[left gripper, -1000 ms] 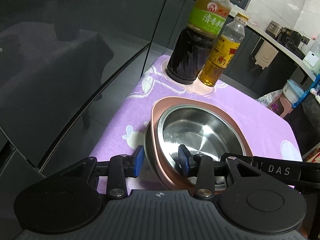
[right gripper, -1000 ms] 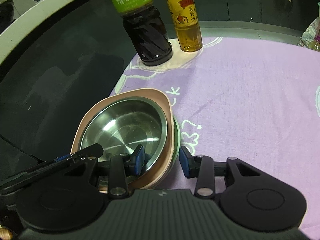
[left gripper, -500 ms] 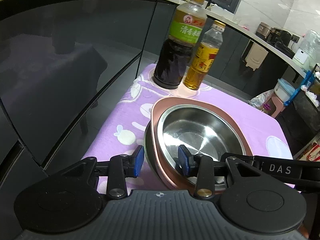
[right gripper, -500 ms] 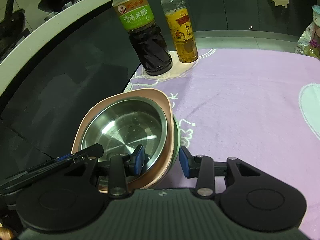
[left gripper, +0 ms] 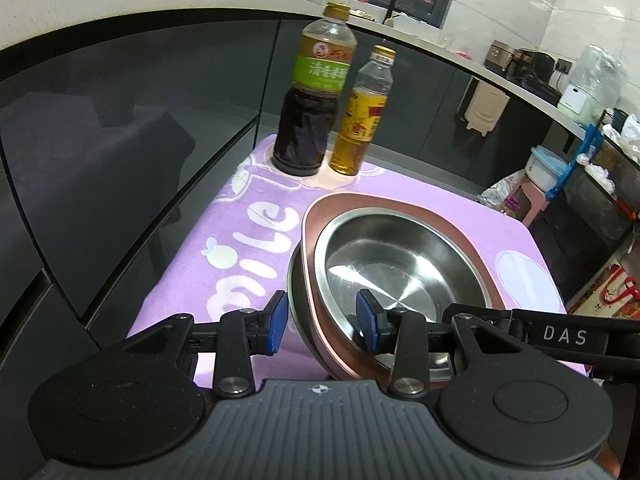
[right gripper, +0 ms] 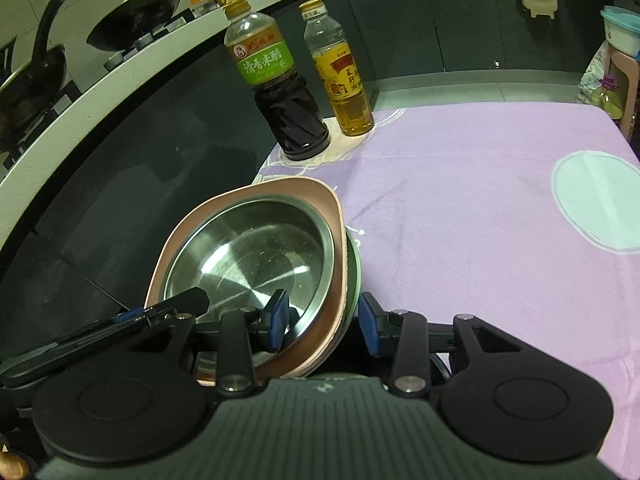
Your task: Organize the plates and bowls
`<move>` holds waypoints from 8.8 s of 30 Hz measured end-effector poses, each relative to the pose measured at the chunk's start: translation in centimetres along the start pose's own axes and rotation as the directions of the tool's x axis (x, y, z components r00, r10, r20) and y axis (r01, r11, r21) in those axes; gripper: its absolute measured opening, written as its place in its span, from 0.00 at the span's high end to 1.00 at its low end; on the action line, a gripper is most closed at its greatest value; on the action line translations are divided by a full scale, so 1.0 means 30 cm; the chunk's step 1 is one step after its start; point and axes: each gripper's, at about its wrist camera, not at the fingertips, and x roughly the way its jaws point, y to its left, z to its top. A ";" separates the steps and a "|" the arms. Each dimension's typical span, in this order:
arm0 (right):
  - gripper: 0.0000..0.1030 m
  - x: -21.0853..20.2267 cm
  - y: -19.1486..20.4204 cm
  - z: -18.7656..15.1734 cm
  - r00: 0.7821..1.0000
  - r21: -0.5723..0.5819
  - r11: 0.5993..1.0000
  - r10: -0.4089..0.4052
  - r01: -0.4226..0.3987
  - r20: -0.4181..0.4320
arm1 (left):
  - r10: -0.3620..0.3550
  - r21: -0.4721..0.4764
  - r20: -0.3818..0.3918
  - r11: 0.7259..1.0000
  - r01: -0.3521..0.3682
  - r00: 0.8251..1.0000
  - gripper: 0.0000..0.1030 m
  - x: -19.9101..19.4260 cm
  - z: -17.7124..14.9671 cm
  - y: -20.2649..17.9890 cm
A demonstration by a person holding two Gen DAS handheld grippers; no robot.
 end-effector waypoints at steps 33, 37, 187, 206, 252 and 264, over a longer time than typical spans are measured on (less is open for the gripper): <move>0.61 -0.192 -0.113 -0.202 0.998 0.082 0.996 -0.043 0.040 0.041 | -0.042 0.100 -0.074 0.994 0.049 0.996 0.66 -0.102 -0.199 -0.133; 0.61 -0.194 -0.121 -0.216 0.998 0.084 0.995 -0.048 0.045 0.036 | -0.045 0.098 -0.089 0.994 0.054 0.995 0.66 -0.093 -0.209 -0.131; 0.45 -0.098 -0.161 -0.269 1.000 0.150 0.989 -0.013 0.015 -0.020 | -0.177 -0.055 -0.161 0.984 0.170 0.971 0.36 0.011 -0.244 0.038; 0.45 -0.107 -0.135 -0.256 0.999 0.102 0.994 -0.038 0.037 0.014 | -0.169 -0.010 -0.133 0.986 0.169 0.977 0.46 -0.015 -0.220 -0.017; 0.45 -0.024 -0.328 0.085 0.992 0.182 0.981 -0.078 0.060 0.094 | -0.206 0.078 -0.091 0.974 0.214 0.974 0.46 0.268 0.097 -0.244; 0.45 0.038 -0.398 0.166 0.991 0.207 0.976 -0.088 0.066 0.100 | -0.212 0.077 -0.087 0.973 0.219 0.973 0.46 0.384 0.154 -0.279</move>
